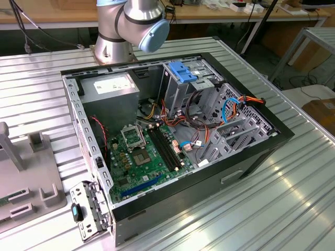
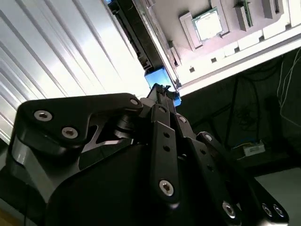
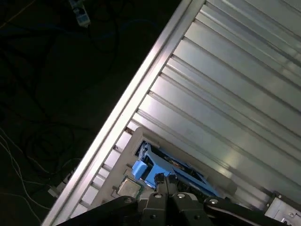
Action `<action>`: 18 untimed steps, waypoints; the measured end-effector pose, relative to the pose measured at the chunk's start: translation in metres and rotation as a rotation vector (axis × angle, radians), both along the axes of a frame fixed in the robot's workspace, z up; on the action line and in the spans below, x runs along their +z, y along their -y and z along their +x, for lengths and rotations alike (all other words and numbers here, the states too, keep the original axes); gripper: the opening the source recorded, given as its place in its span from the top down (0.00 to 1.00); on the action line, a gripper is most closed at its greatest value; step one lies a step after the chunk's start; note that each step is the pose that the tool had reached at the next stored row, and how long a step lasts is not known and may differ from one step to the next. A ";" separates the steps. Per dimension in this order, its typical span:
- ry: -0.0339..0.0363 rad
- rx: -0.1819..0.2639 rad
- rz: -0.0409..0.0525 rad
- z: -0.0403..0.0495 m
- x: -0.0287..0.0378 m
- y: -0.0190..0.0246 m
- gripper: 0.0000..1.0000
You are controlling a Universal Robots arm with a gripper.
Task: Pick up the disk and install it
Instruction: 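Pick up the disk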
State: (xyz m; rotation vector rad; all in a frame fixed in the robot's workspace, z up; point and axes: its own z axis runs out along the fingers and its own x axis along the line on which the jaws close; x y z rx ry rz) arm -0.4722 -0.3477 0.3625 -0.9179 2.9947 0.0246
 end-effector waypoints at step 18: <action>-0.0001 0.365 -0.0005 0.0000 -0.0035 0.0000 0.89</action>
